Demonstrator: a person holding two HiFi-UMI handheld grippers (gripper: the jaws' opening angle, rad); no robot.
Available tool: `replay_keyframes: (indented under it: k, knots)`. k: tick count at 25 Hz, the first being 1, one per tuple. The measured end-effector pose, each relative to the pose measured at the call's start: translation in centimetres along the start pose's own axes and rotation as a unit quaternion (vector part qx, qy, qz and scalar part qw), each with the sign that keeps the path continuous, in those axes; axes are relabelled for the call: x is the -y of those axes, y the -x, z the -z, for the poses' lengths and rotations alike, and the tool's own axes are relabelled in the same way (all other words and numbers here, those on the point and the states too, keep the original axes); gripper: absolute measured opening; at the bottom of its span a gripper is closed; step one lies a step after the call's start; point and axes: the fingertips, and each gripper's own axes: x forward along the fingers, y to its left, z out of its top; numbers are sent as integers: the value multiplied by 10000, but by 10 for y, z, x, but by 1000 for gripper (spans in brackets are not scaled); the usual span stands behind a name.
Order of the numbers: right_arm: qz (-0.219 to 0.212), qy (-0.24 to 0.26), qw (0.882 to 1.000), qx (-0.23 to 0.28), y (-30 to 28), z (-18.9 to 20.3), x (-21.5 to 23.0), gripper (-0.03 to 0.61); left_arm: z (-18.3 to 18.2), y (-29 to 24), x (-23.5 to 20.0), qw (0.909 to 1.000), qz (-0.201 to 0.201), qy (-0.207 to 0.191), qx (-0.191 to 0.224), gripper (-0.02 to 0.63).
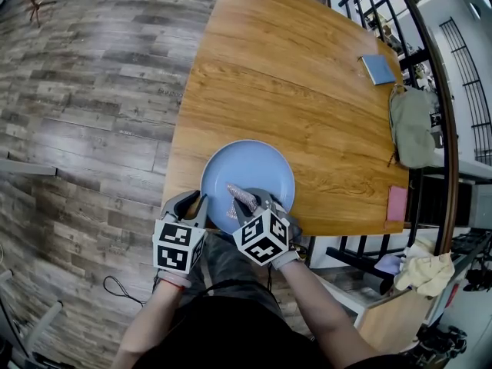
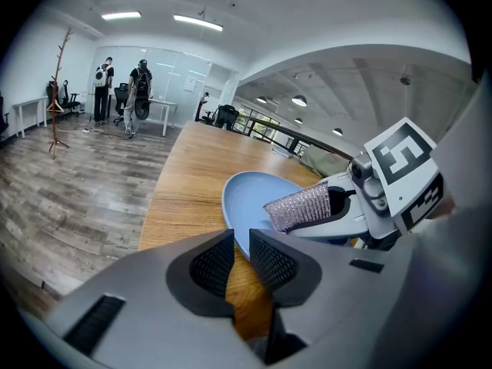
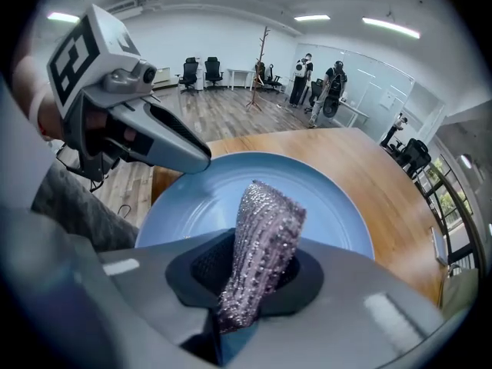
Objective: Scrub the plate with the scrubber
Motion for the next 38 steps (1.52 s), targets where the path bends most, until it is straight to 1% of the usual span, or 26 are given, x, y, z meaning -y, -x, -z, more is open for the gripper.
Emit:
replay_keyframes:
  k: [8, 17, 21, 25, 29, 38]
  knots:
    - [-61, 64, 9994, 347, -17, -32, 3, 71, -1, 0, 0, 10000, -21, -8, -13, 58]
    - [129, 191, 9981, 566, -36, -58, 23, 71, 0, -2, 0, 9999, -53, -80, -59, 58]
    - [179, 99, 9978, 627, -40, -62, 34, 71, 1, -2, 1, 10000, -34, -42, -69, 58]
    - [316, -25, 9972, 679, -40, -60, 50, 71, 1, -1, 2, 10000, -33, 3, -77, 58]
    - [506, -74, 9969, 605, -38, -53, 67, 71, 1, -1, 1, 10000, -34, 7, -75, 58]
    - [1006, -578, 9927, 316, -19, -9, 112, 69, 1, 0, 0, 10000, -33, -40, -74, 58]
